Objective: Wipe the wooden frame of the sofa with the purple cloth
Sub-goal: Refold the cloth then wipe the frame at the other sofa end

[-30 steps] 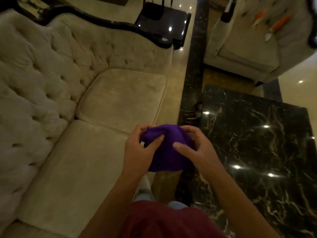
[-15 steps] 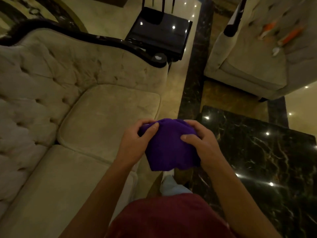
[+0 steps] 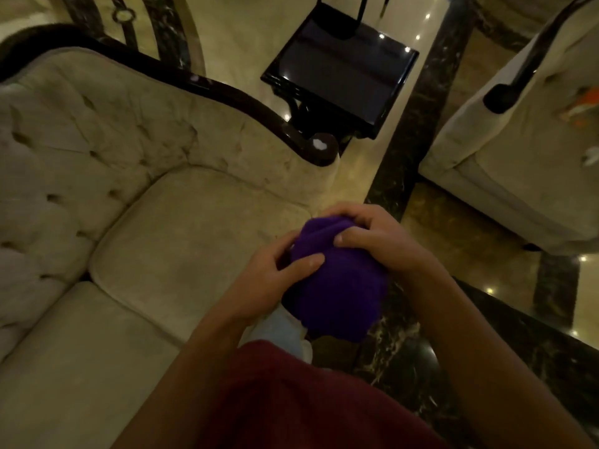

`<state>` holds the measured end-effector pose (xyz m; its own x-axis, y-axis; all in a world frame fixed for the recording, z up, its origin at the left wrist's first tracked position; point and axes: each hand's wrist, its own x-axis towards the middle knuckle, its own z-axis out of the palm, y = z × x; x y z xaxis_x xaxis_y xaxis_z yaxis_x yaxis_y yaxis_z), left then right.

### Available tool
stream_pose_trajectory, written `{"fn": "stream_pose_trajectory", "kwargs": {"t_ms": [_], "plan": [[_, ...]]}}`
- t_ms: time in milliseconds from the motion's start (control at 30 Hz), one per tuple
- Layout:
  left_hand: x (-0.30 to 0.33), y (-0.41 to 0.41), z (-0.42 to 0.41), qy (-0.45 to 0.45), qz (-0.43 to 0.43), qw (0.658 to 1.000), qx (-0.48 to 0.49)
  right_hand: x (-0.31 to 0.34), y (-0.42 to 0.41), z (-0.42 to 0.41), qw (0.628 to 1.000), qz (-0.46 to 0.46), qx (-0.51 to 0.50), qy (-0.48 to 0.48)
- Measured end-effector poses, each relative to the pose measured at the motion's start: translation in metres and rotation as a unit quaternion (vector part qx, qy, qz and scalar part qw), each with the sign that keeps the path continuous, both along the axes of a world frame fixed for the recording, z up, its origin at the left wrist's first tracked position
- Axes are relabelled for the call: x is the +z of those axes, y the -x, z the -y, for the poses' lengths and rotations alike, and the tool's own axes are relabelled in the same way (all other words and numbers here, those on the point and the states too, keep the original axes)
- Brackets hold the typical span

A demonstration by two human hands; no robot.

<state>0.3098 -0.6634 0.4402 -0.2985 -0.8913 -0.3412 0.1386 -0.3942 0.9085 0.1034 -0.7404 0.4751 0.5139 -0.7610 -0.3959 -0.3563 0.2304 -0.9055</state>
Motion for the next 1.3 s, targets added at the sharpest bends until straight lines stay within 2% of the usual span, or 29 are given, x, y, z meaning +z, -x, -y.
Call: {"fn": "stream_pose_trajectory", "kwargs": {"t_ms": [233, 367, 533, 667, 767, 867, 933, 1000, 1067, 1133, 1200, 1300], "plan": [[-0.022, -0.015, 0.124, -0.031, 0.038, 0.992, 0.118, -0.033, -0.019, 0.100, 0.992, -0.039, -0.104, 0.064], [-0.025, -0.016, 0.179, -0.024, 0.097, 0.981, 0.164, -0.045, -0.037, 0.134, 0.988, -0.055, -0.067, 0.130], [-0.044, 0.006, 0.222, -0.070, 0.006, 0.970, 0.232, -0.076, -0.045, 0.183, 0.994, -0.009, -0.080, 0.072], [-0.066, 0.024, 0.254, -0.122, -0.013, 0.957, 0.264, -0.112, -0.029, 0.254, 0.996, -0.037, 0.004, 0.078], [-0.078, 0.039, 0.284, -0.142, 0.031, 0.950, 0.277, -0.136, -0.011, 0.316, 0.992, -0.071, 0.022, 0.099], [-0.086, 0.047, 0.320, -0.067, 0.178, 0.935, 0.301, -0.157, 0.017, 0.374, 0.987, -0.109, -0.023, 0.118], [-0.103, 0.039, 0.348, 0.037, 0.340, 0.892, 0.296, -0.174, 0.031, 0.404, 0.979, -0.135, -0.049, 0.143], [-0.131, 0.026, 0.378, 0.127, 0.499, 0.822, 0.243, -0.197, 0.037, 0.419, 0.972, -0.166, -0.045, 0.163], [-0.166, 0.010, 0.406, 0.153, 0.621, 0.748, 0.177, -0.222, 0.031, 0.424, 0.967, -0.186, -0.020, 0.175], [-0.204, -0.008, 0.422, 0.157, 0.687, 0.701, 0.107, -0.245, 0.019, 0.419, 0.964, -0.210, 0.006, 0.164], [-0.237, -0.025, 0.426, 0.176, 0.720, 0.669, 0.059, -0.264, 0.009, 0.409, 0.959, -0.233, 0.037, 0.155], [-0.272, -0.039, 0.421, 0.209, 0.750, 0.627, 0.036, -0.287, 0.001, 0.391, 0.954, -0.244, 0.059, 0.165]]}}
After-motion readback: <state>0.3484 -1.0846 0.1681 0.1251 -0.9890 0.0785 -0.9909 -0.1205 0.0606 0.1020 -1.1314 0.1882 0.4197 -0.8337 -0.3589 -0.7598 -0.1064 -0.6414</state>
